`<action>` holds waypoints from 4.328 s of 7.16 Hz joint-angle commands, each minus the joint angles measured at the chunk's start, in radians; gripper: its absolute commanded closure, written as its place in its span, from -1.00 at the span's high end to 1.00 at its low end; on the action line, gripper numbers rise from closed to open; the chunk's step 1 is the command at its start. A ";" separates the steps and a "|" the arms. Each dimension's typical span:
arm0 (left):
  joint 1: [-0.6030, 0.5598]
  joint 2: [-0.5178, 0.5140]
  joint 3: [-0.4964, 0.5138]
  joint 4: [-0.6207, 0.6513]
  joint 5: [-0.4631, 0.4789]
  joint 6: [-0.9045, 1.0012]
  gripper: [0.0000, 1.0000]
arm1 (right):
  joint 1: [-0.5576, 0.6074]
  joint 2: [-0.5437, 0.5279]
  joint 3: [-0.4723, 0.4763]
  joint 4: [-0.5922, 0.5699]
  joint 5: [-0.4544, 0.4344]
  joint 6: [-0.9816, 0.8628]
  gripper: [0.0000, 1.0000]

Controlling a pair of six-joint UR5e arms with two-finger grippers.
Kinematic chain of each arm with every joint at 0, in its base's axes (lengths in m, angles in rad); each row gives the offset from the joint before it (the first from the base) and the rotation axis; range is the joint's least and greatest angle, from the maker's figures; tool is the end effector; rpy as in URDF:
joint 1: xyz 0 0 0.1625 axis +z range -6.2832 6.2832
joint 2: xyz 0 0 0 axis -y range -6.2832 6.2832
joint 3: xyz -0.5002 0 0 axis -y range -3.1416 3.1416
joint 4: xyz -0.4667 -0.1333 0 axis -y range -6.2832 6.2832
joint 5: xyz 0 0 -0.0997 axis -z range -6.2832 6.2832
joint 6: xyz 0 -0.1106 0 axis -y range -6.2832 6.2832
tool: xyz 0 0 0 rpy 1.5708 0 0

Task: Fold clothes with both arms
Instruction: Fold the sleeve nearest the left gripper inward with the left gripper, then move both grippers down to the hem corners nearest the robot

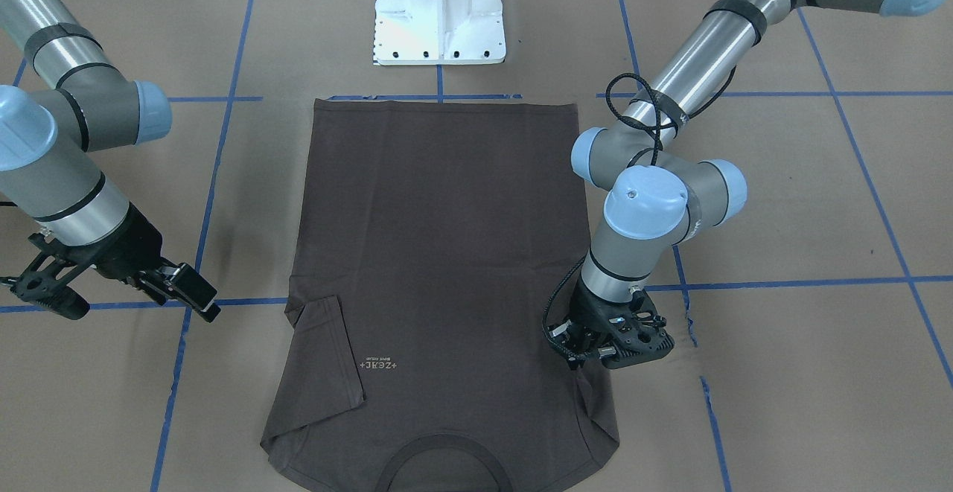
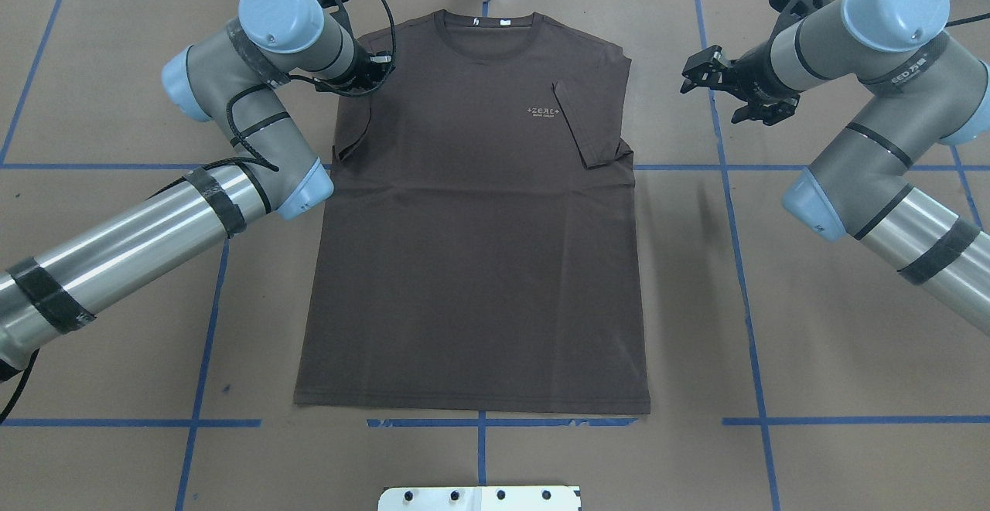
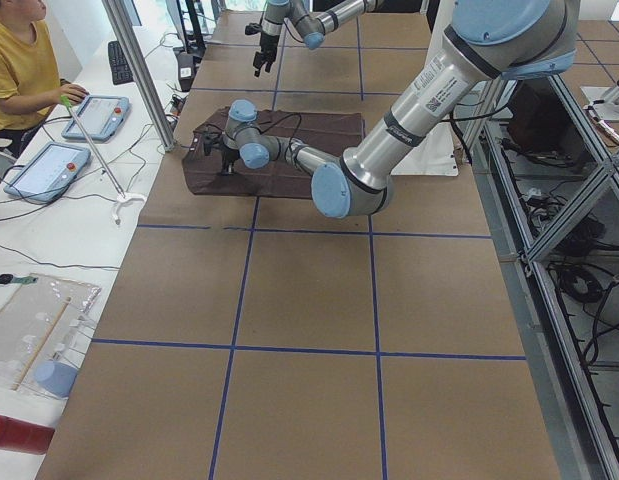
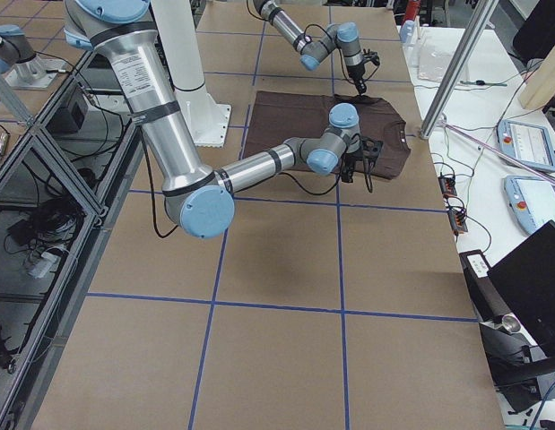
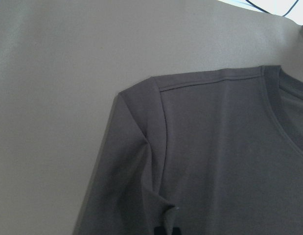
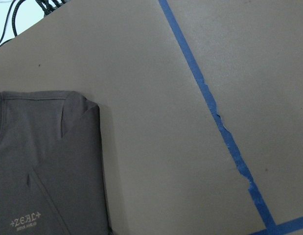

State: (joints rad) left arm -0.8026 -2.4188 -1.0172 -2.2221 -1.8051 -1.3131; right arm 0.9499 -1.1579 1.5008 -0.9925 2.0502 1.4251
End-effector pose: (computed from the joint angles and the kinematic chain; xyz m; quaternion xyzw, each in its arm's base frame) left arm 0.5947 -0.7704 0.3401 0.1389 0.4428 -0.1867 0.8659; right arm -0.3861 -0.6812 0.4437 0.0433 -0.4794 0.2434 0.8421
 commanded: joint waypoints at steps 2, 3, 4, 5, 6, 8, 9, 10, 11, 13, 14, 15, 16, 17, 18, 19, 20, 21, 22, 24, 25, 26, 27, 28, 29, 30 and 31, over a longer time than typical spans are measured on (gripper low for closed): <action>0.003 -0.011 0.003 -0.002 0.016 -0.018 0.02 | -0.006 0.000 0.002 0.000 -0.002 0.001 1.00; 0.014 -0.011 -0.007 -0.001 0.015 -0.020 0.57 | -0.016 0.001 0.015 0.000 -0.004 0.000 1.00; 0.057 0.012 -0.094 0.004 0.013 -0.066 0.74 | -0.060 -0.012 0.083 -0.002 -0.033 0.005 1.00; 0.101 0.073 -0.191 0.002 0.012 -0.133 0.94 | -0.130 -0.049 0.154 -0.008 -0.094 0.015 1.00; 0.141 0.143 -0.328 0.010 0.010 -0.143 0.94 | -0.226 -0.115 0.245 -0.015 -0.185 0.031 1.00; 0.171 0.301 -0.528 0.012 0.007 -0.150 0.88 | -0.414 -0.243 0.445 -0.105 -0.303 0.194 1.00; 0.171 0.358 -0.608 0.013 0.003 -0.146 0.85 | -0.550 -0.300 0.573 -0.255 -0.420 0.216 1.00; 0.171 0.380 -0.630 0.010 -0.035 -0.144 0.85 | -0.650 -0.302 0.634 -0.350 -0.491 0.333 1.00; 0.171 0.386 -0.633 0.010 -0.034 -0.146 0.85 | -0.725 -0.304 0.656 -0.357 -0.514 0.435 0.94; 0.171 0.395 -0.632 0.009 -0.034 -0.149 0.85 | -0.831 -0.309 0.653 -0.481 -0.539 0.574 0.61; 0.169 0.397 -0.632 0.009 -0.033 -0.152 0.85 | -0.870 -0.299 0.642 -0.532 -0.589 0.654 0.39; 0.169 0.397 -0.630 0.009 -0.031 -0.153 0.85 | -0.881 -0.298 0.621 -0.537 -0.591 0.653 0.35; 0.169 0.397 -0.630 0.010 -0.033 -0.156 0.87 | -0.881 -0.298 0.586 -0.535 -0.591 0.649 0.32; 0.169 0.397 -0.630 0.010 -0.031 -0.169 0.87 | -0.873 -0.269 0.582 -0.537 -0.588 0.647 0.29; 0.171 0.397 -0.632 0.010 -0.031 -0.178 0.87 | -0.875 -0.261 0.567 -0.537 -0.590 0.647 0.29; 0.171 0.397 -0.630 0.010 -0.031 -0.178 0.87 | -0.864 -0.261 0.568 -0.537 -0.588 0.647 0.24; 0.171 0.397 -0.630 0.012 -0.031 -0.178 0.87 | -0.855 -0.261 0.565 -0.537 -0.588 0.647 -0.03; 0.169 0.397 -0.630 0.012 -0.030 -0.178 0.87 | -0.843 -0.261 0.565 -0.537 -0.587 0.647 -0.15; 0.171 0.397 -0.630 0.012 -0.030 -0.178 0.87 | -0.839 -0.261 0.564 -0.538 -0.587 0.647 -0.48; 0.169 0.397 -0.630 0.012 -0.030 -0.178 0.88 | -0.839 -0.260 0.562 -0.537 -0.582 0.647 -1.00; 0.169 0.397 -0.632 0.012 -0.030 -0.178 0.88 | -0.839 -0.241 0.564 -0.537 -0.582 0.647 -1.00; 0.169 0.397 -0.632 0.012 -0.030 -0.178 0.88 | -0.844 -0.230 0.555 -0.538 -0.584 0.647 -1.00; 0.169 0.395 -0.635 0.013 -0.027 -0.178 0.88 | -0.839 -0.230 0.584 -0.538 -0.581 0.647 -1.00; 0.172 0.414 -0.655 0.021 -0.002 -0.207 0.90 | -0.833 -0.232 0.604 -0.546 -0.567 0.647 -1.00; 0.216 0.431 -0.703 0.048 0.051 -0.292 0.90 | -0.830 -0.232 0.613 -0.567 -0.567 0.647 -1.00; 0.267 0.444 -0.748 0.124 0.117 -0.302 0.90 | -0.824 -0.232 0.622 -0.575 -0.564 0.647 -1.00; 0.296 0.479 -0.829 0.190 0.125 -0.323 0.90 | -0.807 -0.239 0.637 -0.577 -0.556 0.646 -1.00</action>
State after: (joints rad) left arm -0.5516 -1.9740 -1.7617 -2.1118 -1.7156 -1.6054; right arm 0.1268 -1.3915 2.1210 -1.5623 1.4865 2.0721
